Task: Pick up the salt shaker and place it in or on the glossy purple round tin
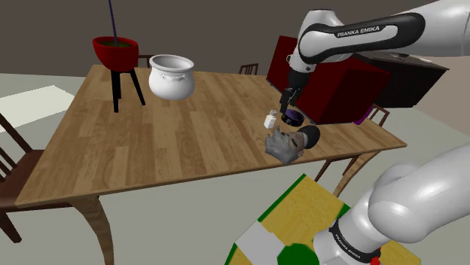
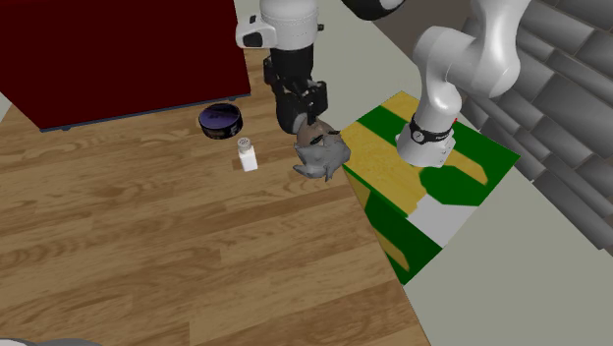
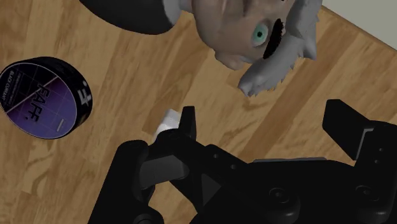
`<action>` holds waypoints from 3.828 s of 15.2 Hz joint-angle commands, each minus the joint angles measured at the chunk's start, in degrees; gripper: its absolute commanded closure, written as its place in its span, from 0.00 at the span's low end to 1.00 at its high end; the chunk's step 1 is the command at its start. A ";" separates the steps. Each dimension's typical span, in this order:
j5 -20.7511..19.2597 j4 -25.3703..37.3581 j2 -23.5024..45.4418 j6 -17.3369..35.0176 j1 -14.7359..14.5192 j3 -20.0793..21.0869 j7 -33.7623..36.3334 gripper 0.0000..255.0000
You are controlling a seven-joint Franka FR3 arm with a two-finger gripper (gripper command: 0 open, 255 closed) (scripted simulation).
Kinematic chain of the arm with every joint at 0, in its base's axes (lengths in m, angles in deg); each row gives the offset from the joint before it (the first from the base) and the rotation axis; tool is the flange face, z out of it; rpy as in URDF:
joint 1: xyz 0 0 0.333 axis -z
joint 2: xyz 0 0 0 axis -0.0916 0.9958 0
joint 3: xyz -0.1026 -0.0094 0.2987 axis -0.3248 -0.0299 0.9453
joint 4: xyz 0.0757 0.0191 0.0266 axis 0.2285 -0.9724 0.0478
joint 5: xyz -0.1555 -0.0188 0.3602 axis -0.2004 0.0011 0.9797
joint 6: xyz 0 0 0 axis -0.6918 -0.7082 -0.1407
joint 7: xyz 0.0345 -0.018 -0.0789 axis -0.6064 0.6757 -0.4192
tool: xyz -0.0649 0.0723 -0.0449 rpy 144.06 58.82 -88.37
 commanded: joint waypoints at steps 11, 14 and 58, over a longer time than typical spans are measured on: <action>9.41 16.74 24.39 8.04 2.53 -5.91 -12.65 0.00; 9.81 15.45 25.31 10.21 2.63 -5.83 -12.92 0.00; 8.01 24.71 20.87 -3.23 2.33 -5.92 -11.71 1.00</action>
